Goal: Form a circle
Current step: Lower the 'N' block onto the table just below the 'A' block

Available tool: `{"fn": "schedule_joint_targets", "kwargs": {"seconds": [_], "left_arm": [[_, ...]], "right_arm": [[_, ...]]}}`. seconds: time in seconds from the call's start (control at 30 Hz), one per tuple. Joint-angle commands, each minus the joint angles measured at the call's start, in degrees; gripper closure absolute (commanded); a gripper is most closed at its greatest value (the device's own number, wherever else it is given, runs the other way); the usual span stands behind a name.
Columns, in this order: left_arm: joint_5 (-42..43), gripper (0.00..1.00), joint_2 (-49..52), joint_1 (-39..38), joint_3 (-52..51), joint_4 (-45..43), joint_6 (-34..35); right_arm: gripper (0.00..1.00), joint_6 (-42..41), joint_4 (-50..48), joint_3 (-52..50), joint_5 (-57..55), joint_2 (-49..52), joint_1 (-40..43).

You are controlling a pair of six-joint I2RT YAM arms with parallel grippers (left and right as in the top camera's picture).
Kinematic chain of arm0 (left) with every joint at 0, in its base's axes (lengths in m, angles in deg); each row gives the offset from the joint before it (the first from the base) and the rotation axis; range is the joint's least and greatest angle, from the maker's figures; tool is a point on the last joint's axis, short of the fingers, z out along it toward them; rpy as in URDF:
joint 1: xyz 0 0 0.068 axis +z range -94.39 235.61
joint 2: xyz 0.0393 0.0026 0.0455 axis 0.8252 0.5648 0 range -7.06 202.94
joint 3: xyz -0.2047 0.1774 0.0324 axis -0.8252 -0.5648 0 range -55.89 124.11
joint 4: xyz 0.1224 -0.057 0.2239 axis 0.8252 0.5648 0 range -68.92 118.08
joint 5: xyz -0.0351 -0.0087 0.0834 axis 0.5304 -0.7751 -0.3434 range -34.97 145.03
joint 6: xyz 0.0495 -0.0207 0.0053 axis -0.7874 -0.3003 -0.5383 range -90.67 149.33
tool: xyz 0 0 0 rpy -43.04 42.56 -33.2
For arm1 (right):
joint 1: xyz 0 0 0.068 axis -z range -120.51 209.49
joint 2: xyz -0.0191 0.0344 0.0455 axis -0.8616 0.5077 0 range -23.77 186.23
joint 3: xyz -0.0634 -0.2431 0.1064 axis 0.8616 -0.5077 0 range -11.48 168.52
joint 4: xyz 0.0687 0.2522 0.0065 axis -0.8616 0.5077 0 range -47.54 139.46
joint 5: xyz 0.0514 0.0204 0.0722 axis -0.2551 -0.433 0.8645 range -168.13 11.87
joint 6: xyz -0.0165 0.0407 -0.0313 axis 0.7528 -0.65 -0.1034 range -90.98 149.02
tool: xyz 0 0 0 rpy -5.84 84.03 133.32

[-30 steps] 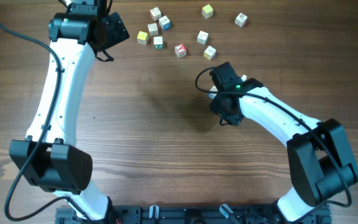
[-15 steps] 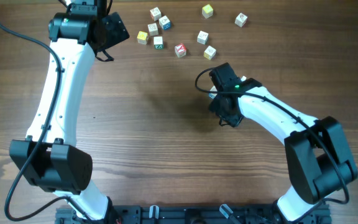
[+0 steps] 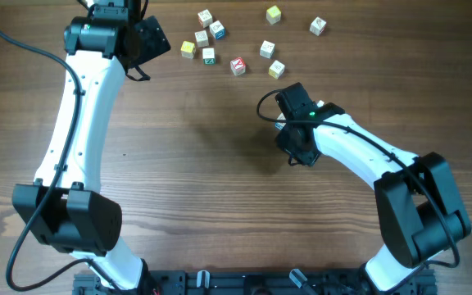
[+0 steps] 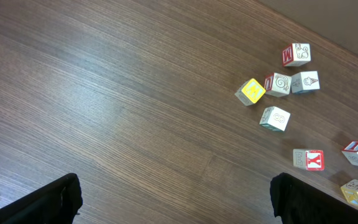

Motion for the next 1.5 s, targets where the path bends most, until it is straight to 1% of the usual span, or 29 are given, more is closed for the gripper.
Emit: {"fn": "schedule_joint_targets", "kwargs": {"seconds": [0.0, 0.13, 0.27, 0.63, 0.93, 1.23, 1.33, 1.47], "left_arm": [[0.3, 0.00, -1.3, 0.1, 1.0, 0.0, 0.8], [0.3, 0.00, -1.3, 0.1, 1.0, 0.0, 0.8], [0.3, 0.00, -1.3, 0.1, 1.0, 0.0, 0.8], [0.3, 0.00, -1.3, 0.1, 1.0, 0.0, 0.8], [0.3, 0.00, -1.3, 0.1, 1.0, 0.0, 0.8], [0.3, 0.00, -1.3, 0.1, 1.0, 0.0, 0.8], [0.3, 0.00, -1.3, 0.1, 1.0, 0.0, 0.8], [0.3, 0.00, -1.3, 0.1, 1.0, 0.0, 0.8]], "right_arm": [[0.65, 1.8, -0.1, -0.5, -1.6, 0.7, 0.1], [0.69, 5.7, 0.0, -0.5, -1.5, 0.7, 2.6], [0.72, 7.2, 0.4, -0.5, 1.5, 0.7, 6.2], [0.72, 16.2, -0.7, -0.5, 9.4, 0.7, 6.4], [0.71, 15.9, -2.4, -0.5, 7.1, 0.7, 6.4], [0.71, 15.7, -2.2, -0.5, 6.3, 0.7, 6.4], [0.72, 13.8, -1.5, -0.5, 5.4, 0.7, 6.4], [0.71, 13.8, -1.5, -0.5, 5.5, 0.7, 6.4]]}}
